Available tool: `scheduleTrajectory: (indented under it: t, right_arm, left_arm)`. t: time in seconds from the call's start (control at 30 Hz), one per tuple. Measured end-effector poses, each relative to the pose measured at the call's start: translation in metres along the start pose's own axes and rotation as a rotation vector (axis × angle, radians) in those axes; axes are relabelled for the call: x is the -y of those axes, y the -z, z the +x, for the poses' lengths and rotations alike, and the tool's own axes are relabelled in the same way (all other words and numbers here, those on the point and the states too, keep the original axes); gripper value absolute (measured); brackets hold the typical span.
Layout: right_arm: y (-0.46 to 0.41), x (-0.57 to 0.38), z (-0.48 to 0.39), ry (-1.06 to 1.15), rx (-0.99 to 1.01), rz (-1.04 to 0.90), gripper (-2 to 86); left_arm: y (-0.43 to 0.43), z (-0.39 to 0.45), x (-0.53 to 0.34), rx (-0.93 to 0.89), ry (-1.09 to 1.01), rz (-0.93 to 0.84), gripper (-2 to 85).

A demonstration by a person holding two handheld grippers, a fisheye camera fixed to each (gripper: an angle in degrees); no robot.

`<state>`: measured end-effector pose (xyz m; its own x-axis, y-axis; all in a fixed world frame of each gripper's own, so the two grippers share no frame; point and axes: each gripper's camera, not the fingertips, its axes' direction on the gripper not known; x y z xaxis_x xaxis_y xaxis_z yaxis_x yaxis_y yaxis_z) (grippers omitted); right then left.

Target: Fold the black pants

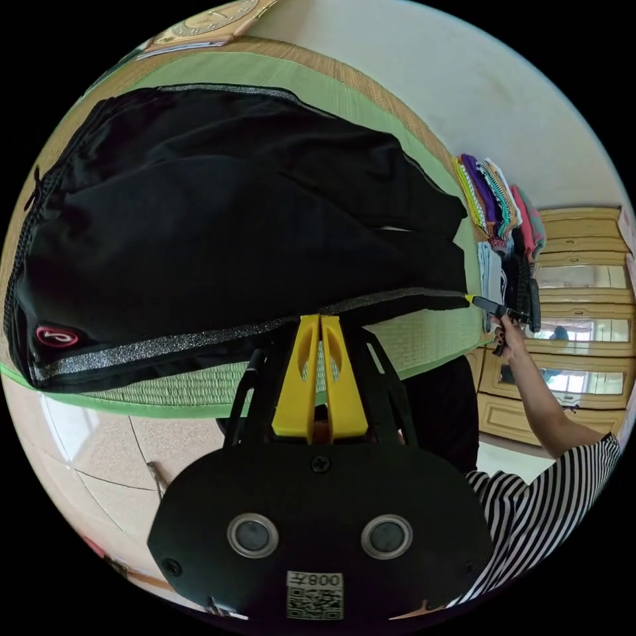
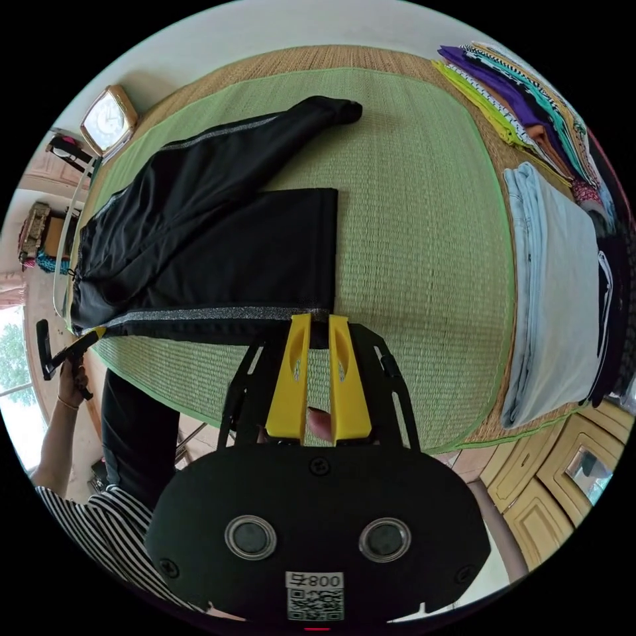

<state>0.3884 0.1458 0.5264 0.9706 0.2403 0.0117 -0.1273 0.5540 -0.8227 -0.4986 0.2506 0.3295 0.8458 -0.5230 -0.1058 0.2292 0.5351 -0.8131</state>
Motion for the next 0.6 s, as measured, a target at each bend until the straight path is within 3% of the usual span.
scheduleTrajectory:
  t: [0.4,0.5,0.6]
  right_arm:
    - [-0.034,-0.091,0.104,-0.124,0.186,-0.003,4.3]
    - [-0.042,-0.101,0.129,-0.166,0.261,0.017,4.0]
    - [-0.041,-0.105,0.145,-0.204,0.209,0.060,2.2]
  left_arm:
    - [-0.068,0.044,-0.009,-0.036,-0.096,-0.131,0.3]
    - [-0.074,0.053,0.000,-0.084,-0.107,-0.097,0.5]
    - [-0.073,0.074,0.023,-0.102,-0.163,-0.029,1.1]
